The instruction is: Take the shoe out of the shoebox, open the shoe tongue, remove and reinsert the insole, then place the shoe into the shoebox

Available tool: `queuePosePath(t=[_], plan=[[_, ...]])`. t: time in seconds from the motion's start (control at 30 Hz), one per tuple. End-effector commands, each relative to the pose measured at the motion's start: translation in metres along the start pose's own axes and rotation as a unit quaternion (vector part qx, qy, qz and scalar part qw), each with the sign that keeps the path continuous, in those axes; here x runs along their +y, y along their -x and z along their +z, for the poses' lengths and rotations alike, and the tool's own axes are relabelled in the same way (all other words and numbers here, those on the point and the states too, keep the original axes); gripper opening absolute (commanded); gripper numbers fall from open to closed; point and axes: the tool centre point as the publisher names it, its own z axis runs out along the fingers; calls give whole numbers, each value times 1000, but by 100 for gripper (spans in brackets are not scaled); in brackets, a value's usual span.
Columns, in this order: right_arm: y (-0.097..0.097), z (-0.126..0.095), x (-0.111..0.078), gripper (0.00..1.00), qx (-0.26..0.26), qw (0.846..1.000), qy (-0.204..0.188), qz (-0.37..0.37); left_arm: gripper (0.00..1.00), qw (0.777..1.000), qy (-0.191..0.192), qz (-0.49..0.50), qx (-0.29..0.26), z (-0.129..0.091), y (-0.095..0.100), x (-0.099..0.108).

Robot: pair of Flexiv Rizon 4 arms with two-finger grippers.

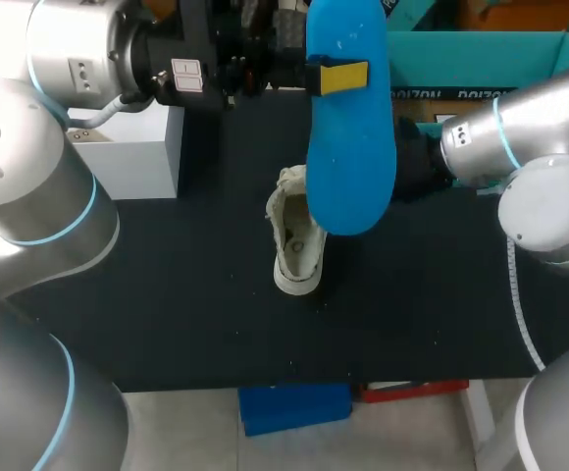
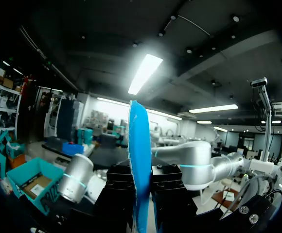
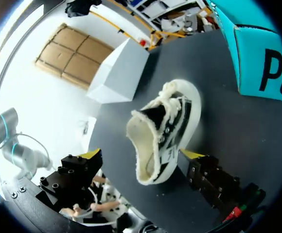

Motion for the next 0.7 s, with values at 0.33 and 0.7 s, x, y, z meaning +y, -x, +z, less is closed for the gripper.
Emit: queuePosePath(t=[0.33,0.7], plan=[[-8,-15,-2,100,83,996,33,19,0,1000,0,0,-2,2,0,1],[-15,-26,1,100,162,984,26,69,0,1000,0,0,-2,2,0,1]])
